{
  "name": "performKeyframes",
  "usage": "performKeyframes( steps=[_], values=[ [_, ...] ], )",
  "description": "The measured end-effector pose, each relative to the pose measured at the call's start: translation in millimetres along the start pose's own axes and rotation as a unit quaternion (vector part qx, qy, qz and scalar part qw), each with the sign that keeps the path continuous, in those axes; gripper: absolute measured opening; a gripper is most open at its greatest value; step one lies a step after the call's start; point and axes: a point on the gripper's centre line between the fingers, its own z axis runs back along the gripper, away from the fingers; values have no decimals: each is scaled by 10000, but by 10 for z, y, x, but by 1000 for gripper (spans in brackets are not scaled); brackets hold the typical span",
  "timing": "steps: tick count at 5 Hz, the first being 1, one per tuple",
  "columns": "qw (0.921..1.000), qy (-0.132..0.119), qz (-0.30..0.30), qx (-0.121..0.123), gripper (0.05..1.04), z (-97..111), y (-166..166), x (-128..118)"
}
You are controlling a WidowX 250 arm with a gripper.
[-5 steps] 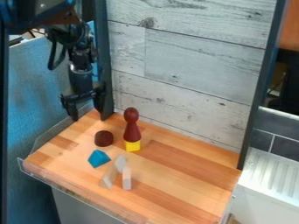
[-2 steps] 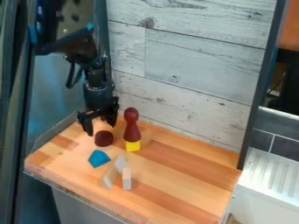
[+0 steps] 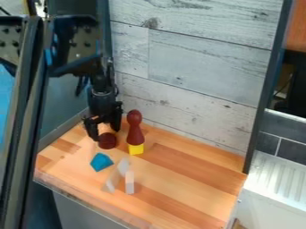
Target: Move the circle to the right side of the table
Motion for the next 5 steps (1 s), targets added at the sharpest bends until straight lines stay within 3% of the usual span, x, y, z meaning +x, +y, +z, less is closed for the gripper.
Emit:
performKeyframes(
  steps=[5],
  values=[
    [9991,355,-213,126,999,-86,25,-215]
  ],
)
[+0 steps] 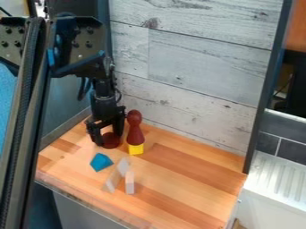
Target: Move the circle to the right side of the table
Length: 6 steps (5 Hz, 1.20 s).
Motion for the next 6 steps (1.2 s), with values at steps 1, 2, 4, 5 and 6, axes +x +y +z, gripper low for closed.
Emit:
performKeyframes(
  steps=[1,2,4,5,6],
  values=[
    [9999,31,-136,9,999,-1,3,-72],
    [9996,64,-276,39,955,-6,-2,-137],
    [9986,104,-487,163,778,10,9,-167],
    [9973,3,-712,196,778,42,56,-170],
    [9946,-162,-970,319,778,162,122,-140]
  ],
)
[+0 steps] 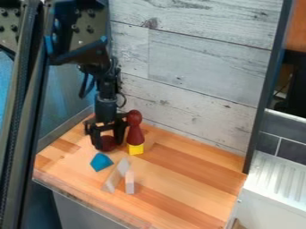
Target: Move the circle to the right side of the table
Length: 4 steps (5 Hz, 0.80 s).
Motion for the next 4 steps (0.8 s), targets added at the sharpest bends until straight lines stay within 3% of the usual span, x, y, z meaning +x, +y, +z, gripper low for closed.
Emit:
performKeyframes(
  steps=[2,3,4],
  values=[
    [9989,-329,-326,-118,778,575,127,92],
    [9976,-132,-594,-318,778,860,255,55],
    [9919,-1,-1189,-437,778,1021,268,-132]
  ],
)
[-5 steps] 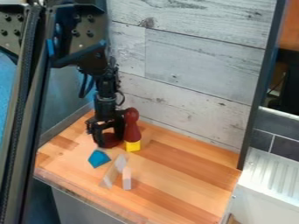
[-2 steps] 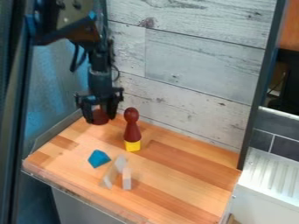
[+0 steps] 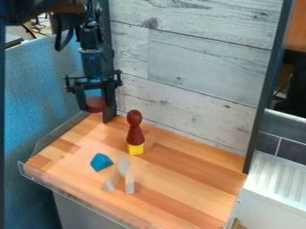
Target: Move the circle to the right side of the table
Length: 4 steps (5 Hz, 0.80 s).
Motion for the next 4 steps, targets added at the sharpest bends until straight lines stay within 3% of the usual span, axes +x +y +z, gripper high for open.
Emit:
performKeyframes(
  steps=[1,2,3,4],
  values=[
    [9979,-14,-647,-54,778,122,-147,-213],
    [9908,-113,-1347,-101,778,163,-309,-442],
    [9743,-187,-2234,-222,778,23,-491,-702],
    [9476,-337,-3155,-373,778,-135,-659,-890]
  ],
)
